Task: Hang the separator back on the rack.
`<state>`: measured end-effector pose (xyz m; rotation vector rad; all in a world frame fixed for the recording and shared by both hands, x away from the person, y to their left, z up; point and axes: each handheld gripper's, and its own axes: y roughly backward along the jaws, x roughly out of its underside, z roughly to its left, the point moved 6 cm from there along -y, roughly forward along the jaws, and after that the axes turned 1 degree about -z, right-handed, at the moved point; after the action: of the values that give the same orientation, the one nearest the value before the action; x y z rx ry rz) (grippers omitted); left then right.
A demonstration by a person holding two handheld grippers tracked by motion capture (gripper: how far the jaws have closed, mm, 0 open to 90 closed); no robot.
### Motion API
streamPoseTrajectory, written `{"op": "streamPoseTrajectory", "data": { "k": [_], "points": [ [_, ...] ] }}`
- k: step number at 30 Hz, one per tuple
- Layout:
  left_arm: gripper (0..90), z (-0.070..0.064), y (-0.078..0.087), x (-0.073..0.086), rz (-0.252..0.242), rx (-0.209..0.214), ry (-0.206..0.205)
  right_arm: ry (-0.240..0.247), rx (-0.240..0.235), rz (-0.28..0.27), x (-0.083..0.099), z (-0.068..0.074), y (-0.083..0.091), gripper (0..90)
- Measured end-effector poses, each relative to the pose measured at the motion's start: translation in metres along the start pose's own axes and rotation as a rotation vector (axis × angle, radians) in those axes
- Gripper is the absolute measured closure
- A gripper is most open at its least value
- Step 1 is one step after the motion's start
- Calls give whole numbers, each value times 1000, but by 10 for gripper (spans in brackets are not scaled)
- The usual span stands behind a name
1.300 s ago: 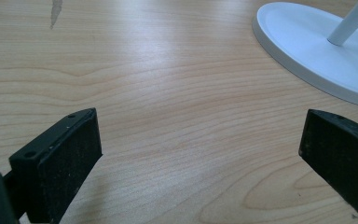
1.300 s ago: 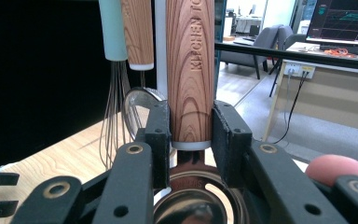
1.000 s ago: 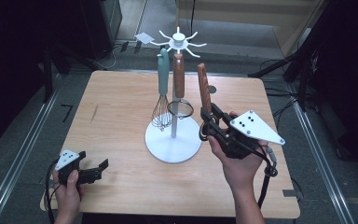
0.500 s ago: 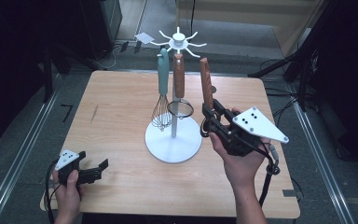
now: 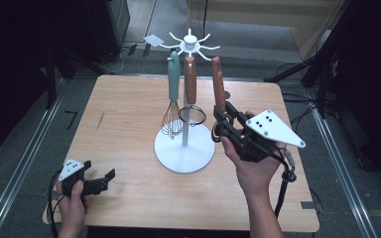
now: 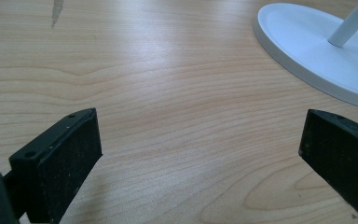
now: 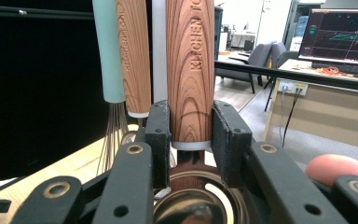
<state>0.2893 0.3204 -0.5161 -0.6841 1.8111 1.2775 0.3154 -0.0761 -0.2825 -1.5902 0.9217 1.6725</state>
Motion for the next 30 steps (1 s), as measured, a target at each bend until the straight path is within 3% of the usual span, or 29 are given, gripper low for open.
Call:
{"op": "streamPoseTrajectory", "data": {
  "k": [24,30],
  "points": [
    [0,0,0,0,8,-2,-2,-5,-16,13,1,1,-18,714],
    [0,0,-1,0,11,-2,-8,-17,-58,15,4,2,-19,709]
  ]
}}
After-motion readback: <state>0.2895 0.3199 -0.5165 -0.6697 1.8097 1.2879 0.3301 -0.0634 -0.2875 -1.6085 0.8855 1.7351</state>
